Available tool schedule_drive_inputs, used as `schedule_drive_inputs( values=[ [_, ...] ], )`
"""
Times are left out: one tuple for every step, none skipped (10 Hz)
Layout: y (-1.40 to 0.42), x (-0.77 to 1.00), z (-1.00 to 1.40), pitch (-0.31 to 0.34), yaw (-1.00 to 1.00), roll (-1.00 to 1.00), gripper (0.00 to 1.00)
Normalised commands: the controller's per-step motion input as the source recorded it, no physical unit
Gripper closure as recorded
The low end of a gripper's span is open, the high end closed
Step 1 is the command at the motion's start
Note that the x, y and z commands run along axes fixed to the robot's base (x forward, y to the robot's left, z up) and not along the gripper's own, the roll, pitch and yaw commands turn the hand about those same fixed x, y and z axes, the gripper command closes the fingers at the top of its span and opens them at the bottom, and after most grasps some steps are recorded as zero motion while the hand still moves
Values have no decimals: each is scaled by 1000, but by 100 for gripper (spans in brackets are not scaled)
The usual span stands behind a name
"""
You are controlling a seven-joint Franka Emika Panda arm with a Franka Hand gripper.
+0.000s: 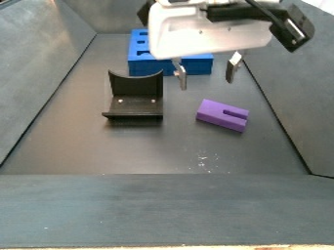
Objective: Pick up the double-square object. Move up. Place the double-square object on the fixture. Regrasp the double-square object. Move to above the board. Insert the double-square object.
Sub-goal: Pick up the double-square object.
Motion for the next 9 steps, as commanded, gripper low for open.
schedule_drive_inputs(
  values=[
    [-6, -134, -420, -326, 609, 0, 0],
    [0, -143, -471, -323, 591, 0, 0],
    [0, -183, -494, -331, 591, 0, 0],
    [0, -183, -509, -340, 594, 0, 0],
    [0, -166, -549, -346, 606, 0, 0],
    [0, -174, -580, -371, 600, 0, 0],
    [0, -146, -623, -377, 597, 0, 0],
    [0, -109, -651, -371, 563, -9, 0],
    [-20, -166, -551, -357, 426, -40, 0]
  ],
)
